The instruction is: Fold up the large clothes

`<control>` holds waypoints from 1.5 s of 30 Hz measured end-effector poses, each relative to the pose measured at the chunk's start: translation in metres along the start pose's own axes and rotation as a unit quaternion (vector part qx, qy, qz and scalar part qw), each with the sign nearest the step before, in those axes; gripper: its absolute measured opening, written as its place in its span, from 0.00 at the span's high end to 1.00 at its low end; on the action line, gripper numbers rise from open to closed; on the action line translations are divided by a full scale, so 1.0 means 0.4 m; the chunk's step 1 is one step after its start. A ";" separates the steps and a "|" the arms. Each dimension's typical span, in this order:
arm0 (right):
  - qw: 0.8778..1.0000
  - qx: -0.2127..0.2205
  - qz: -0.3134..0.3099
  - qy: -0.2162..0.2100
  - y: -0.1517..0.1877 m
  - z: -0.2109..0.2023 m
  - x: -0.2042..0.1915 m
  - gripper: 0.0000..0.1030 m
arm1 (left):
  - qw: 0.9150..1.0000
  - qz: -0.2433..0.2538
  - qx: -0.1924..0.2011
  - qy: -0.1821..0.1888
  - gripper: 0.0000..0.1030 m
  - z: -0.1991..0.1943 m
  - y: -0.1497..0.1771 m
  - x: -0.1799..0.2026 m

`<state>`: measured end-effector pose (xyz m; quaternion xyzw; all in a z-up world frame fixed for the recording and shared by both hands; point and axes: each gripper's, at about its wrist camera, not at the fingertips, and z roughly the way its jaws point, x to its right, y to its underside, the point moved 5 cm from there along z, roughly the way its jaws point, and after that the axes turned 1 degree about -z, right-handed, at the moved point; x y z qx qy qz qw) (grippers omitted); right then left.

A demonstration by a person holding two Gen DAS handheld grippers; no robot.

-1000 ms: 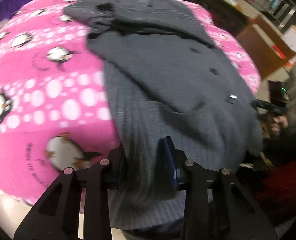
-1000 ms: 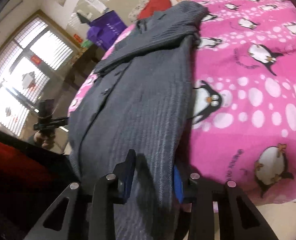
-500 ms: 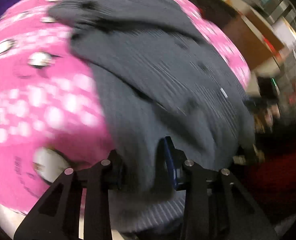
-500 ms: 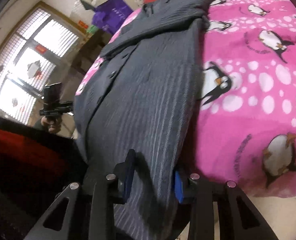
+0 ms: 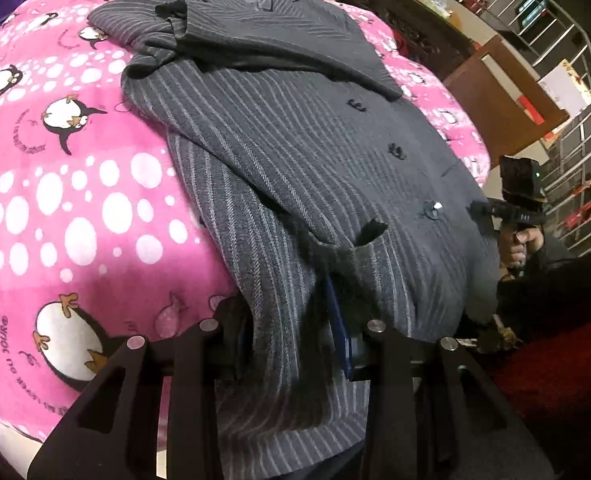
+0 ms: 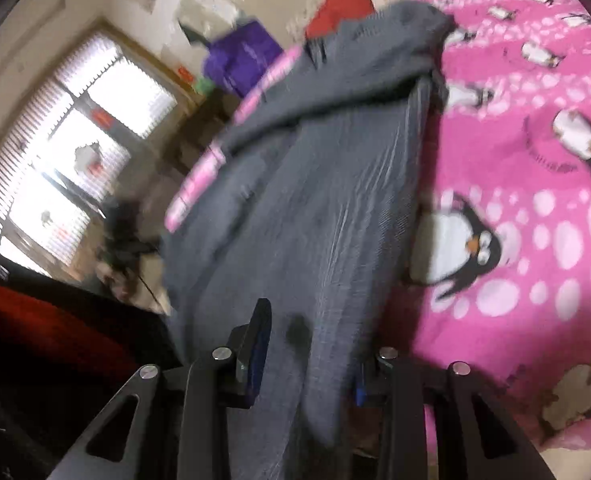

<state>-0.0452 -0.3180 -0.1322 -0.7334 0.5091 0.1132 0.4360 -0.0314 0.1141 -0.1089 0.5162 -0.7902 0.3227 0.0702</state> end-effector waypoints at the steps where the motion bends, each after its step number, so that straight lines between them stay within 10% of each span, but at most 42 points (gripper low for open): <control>1: 1.000 0.002 -0.003 0.005 -0.001 -0.001 -0.002 0.82 | 1.000 0.000 0.002 -0.004 0.69 0.000 0.001 0.001; 6: 1.000 0.012 0.000 0.004 -0.008 -0.024 -0.015 0.94 | 0.999 -0.002 0.022 -0.030 0.93 -0.010 0.001 0.001; 12: 1.000 0.001 -0.020 0.017 -0.020 0.014 -0.047 0.94 | 0.993 -0.018 0.078 -0.084 0.96 -0.041 0.005 0.013; 30: 0.983 0.157 -0.022 -0.089 -0.045 -0.198 -0.194 0.96 | 0.971 -0.095 0.201 0.086 0.96 -0.301 0.002 0.101; 45: 0.971 0.223 0.073 -0.033 -0.566 -0.117 0.004 0.96 | 0.916 -0.260 0.303 0.032 0.96 -0.302 -0.427 -0.155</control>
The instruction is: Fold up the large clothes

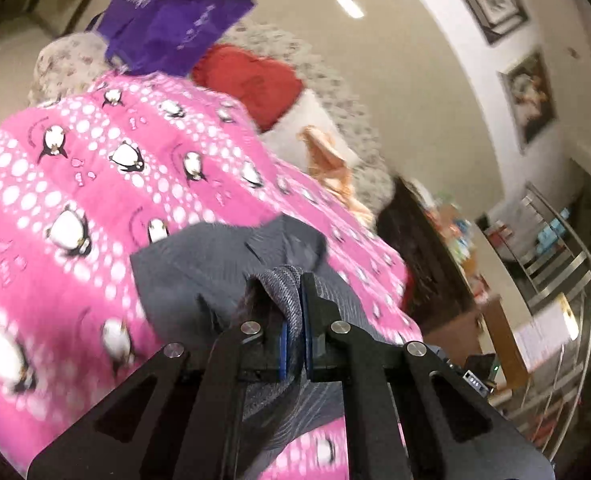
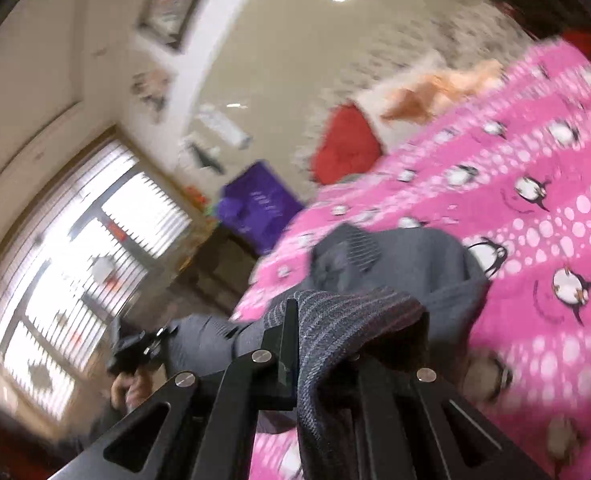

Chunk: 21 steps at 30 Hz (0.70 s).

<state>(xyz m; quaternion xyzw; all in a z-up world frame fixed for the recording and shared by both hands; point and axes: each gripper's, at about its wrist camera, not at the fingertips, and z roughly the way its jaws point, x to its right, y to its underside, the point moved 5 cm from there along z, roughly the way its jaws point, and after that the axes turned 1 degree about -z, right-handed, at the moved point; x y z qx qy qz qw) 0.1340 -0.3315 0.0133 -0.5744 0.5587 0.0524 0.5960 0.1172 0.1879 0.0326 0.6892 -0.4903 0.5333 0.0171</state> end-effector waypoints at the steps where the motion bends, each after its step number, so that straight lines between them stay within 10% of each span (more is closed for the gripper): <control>1: 1.000 -0.006 0.029 0.008 -0.025 0.048 0.041 0.96 | 1.000 -0.015 -0.005 -0.020 0.96 0.051 -0.023 -0.023; 11: 0.974 -0.073 0.176 0.123 -0.087 0.333 0.353 0.96 | 0.987 -0.048 -0.069 -0.140 0.93 0.343 -0.078 -0.242; 21: 0.970 -0.067 0.217 0.088 -0.105 0.237 0.358 0.79 | 0.990 -0.039 -0.105 -0.091 0.93 0.286 -0.073 -0.248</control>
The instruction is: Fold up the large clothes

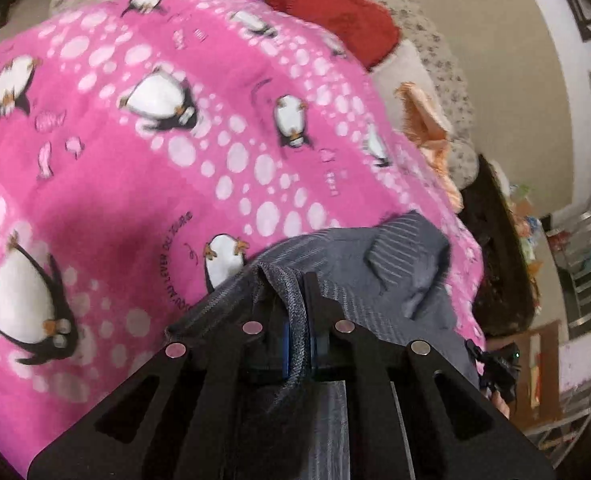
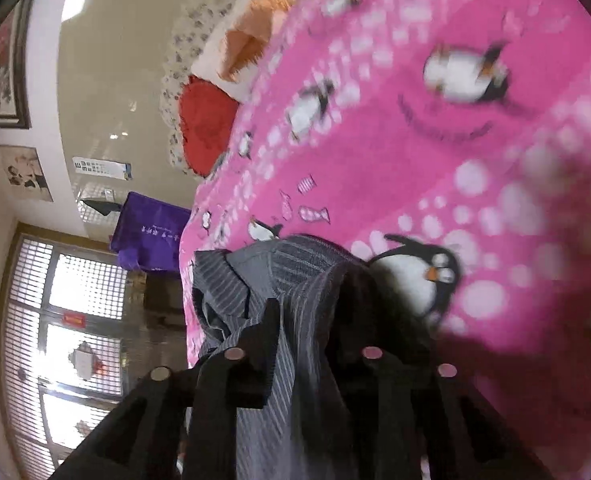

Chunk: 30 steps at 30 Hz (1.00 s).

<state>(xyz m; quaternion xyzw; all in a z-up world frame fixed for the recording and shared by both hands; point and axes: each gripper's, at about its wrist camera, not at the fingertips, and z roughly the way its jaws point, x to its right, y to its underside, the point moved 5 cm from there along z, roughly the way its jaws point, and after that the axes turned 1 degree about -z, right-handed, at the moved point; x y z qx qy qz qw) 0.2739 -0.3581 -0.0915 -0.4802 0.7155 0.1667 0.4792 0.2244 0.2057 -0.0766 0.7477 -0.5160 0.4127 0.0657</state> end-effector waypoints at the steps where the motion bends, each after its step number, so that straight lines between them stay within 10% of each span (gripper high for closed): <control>1: 1.000 0.008 -0.017 0.004 0.012 -0.037 -0.014 0.77 | 1.000 0.013 -0.004 0.003 0.93 -0.021 0.002 0.010; 5: 0.995 0.038 -0.077 0.045 0.058 -0.159 -0.056 0.77 | 0.999 0.054 -0.002 -0.011 0.83 -0.100 0.025 0.021; 7: 0.987 0.042 -0.145 0.055 0.120 -0.208 -0.105 0.77 | 0.997 0.063 0.017 -0.031 0.61 -0.137 0.033 0.013; 12: 0.935 -0.028 -0.342 0.091 0.359 -0.210 -0.196 0.77 | 0.991 0.088 0.066 -0.073 0.57 -0.232 0.084 0.004; 16: 0.907 -0.045 -0.386 0.160 0.431 -0.136 -0.156 0.81 | 0.983 0.169 0.059 -0.029 0.57 -0.261 0.236 0.110; 23: 0.897 -0.052 -0.385 0.209 0.407 -0.005 -0.120 0.84 | 0.973 0.231 -0.006 -0.012 0.57 -0.170 0.472 0.205; 30: 0.898 -0.104 -0.400 0.150 0.414 0.119 -0.215 0.84 | 0.979 0.205 0.001 -0.015 0.57 -0.130 0.410 0.214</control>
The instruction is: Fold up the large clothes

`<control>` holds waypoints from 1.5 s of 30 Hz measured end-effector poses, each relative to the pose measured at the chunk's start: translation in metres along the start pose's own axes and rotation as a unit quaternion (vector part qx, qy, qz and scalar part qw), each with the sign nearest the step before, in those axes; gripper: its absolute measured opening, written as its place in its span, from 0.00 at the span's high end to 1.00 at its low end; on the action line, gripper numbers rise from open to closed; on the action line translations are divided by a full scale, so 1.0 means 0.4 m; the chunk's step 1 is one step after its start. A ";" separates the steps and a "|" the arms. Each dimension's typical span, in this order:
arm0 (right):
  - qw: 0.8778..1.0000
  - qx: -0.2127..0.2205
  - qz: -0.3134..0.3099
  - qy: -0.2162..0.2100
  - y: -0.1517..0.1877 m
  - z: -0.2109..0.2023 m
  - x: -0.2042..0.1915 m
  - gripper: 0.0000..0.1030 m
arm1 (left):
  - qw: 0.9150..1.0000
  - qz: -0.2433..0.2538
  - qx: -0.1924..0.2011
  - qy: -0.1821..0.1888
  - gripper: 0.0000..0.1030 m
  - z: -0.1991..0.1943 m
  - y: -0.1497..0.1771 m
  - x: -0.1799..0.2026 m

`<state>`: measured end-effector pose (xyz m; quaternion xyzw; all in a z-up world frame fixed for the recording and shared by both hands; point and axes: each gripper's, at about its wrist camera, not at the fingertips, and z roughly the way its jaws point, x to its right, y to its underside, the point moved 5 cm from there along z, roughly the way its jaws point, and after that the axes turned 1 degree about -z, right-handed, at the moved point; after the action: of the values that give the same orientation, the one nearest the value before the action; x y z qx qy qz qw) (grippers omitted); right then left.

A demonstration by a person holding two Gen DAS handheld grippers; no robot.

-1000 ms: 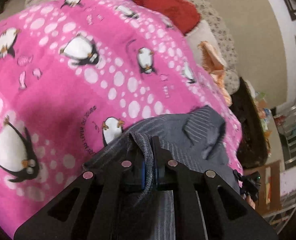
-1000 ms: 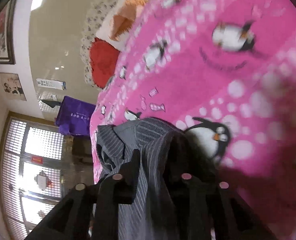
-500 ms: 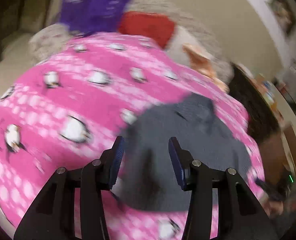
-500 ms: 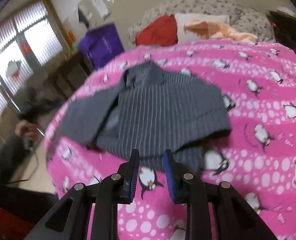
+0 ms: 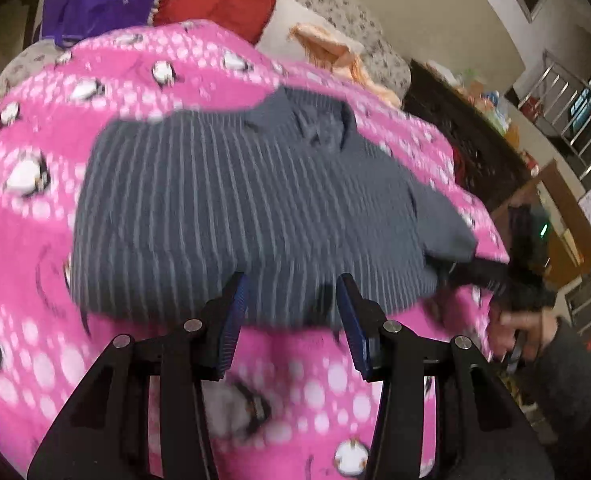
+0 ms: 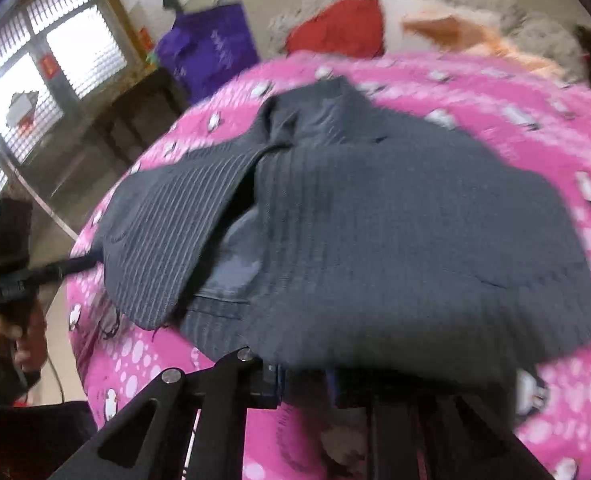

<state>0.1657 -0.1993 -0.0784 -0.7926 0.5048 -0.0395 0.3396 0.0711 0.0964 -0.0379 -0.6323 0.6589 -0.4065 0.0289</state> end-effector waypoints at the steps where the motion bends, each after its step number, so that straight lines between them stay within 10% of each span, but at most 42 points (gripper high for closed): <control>1: 1.000 -0.006 -0.011 0.011 -0.007 0.015 -0.005 0.84 | 1.000 0.001 0.007 0.000 0.57 -0.002 -0.031 0.000; 22: 1.000 -0.021 -0.004 0.002 0.044 0.026 -0.074 0.84 | 0.998 -0.038 -0.036 -0.024 0.59 0.163 -0.101 -0.032; 29: 0.996 0.079 0.038 0.024 -0.022 0.053 -0.066 0.84 | 0.996 -0.027 -0.035 -0.071 0.59 0.207 -0.138 -0.029; 32: 0.995 0.088 0.034 0.007 -0.079 0.080 -0.087 0.84 | 0.996 0.001 0.023 -0.086 0.59 0.120 -0.150 0.006; 37: 0.996 0.082 -0.024 0.007 -0.144 0.111 -0.144 0.84 | 0.994 0.020 0.084 -0.059 0.59 -0.021 -0.083 0.052; 45: 0.996 0.082 0.012 0.018 -0.081 -0.014 -0.087 0.84 | 0.997 0.063 0.029 -0.017 0.59 -0.002 0.082 0.112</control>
<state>0.1715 -0.1648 -0.0455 -0.7550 0.5154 -0.0911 0.3949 0.0352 0.0541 -0.0348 -0.5950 0.6850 -0.4121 0.0838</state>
